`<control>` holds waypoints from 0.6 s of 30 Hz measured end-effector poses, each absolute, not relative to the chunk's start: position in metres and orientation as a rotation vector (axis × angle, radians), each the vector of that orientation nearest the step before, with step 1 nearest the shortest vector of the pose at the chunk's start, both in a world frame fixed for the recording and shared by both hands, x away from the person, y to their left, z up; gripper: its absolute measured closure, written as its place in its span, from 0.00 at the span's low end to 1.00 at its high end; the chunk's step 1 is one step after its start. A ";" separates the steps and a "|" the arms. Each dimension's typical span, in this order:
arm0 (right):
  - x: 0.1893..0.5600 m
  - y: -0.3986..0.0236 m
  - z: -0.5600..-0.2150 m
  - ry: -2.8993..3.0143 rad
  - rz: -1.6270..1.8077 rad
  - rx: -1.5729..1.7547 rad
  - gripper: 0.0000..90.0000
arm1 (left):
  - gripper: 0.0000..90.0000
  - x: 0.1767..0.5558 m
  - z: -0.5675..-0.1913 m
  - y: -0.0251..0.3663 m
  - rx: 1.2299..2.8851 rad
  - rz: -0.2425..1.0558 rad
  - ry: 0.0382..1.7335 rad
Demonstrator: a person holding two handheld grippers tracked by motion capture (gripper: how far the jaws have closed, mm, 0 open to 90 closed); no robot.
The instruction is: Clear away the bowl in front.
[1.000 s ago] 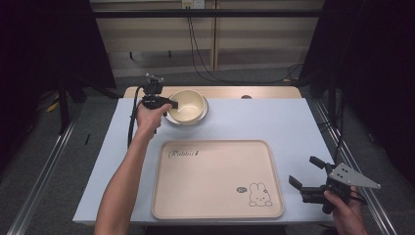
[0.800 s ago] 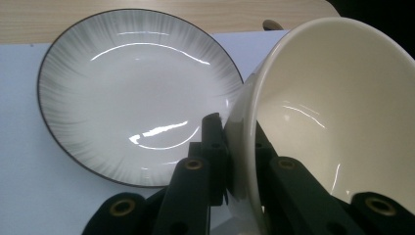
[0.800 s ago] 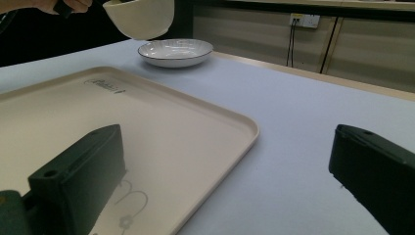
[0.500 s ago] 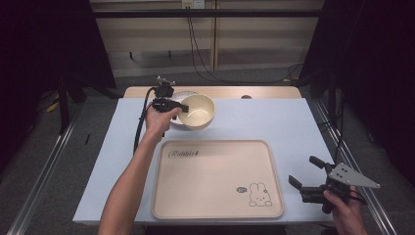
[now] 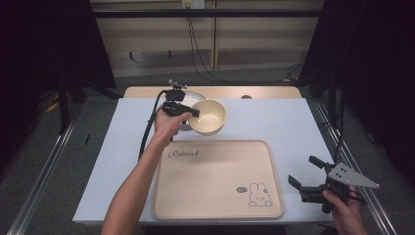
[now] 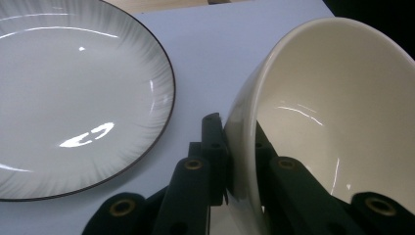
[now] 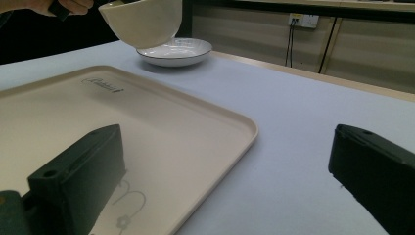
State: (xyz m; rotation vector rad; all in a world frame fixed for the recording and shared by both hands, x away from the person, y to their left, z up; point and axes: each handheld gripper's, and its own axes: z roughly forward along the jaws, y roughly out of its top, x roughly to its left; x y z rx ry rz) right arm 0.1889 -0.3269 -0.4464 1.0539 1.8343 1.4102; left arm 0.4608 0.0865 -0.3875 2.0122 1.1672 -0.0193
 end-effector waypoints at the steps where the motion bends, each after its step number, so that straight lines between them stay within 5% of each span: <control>1: 0.189 -0.327 -0.446 1.832 1.408 1.052 0.00 | 0.93 0.461 -0.388 0.085 2.022 -0.023 1.159; 18: 0.189 -0.327 -0.447 1.833 1.406 1.047 0.00 | 0.93 0.448 -0.396 0.038 2.105 -0.067 1.063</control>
